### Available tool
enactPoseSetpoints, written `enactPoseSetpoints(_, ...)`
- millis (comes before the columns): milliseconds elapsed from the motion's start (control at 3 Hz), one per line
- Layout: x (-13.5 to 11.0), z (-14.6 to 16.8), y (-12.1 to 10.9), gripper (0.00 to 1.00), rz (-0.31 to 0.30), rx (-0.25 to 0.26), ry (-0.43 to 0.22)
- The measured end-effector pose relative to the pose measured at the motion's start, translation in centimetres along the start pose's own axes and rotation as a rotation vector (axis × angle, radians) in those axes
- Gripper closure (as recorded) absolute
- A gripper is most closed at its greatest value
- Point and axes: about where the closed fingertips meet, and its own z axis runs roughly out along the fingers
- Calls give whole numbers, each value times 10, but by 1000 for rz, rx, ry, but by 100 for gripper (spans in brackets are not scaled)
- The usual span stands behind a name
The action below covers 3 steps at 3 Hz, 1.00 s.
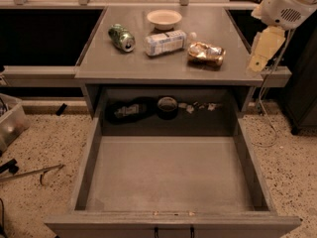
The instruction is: Place orange can into top drawer
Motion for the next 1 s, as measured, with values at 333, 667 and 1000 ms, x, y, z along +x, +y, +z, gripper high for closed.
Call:
enactPoseSetpoints(333,0,0,0,0,0,0,0)
enactPoseSetpoints(667,-5,12,-22,0,16,17,-19)
enactPoseSetpoints(1000,-23,39,-54,0,23,22,-63)
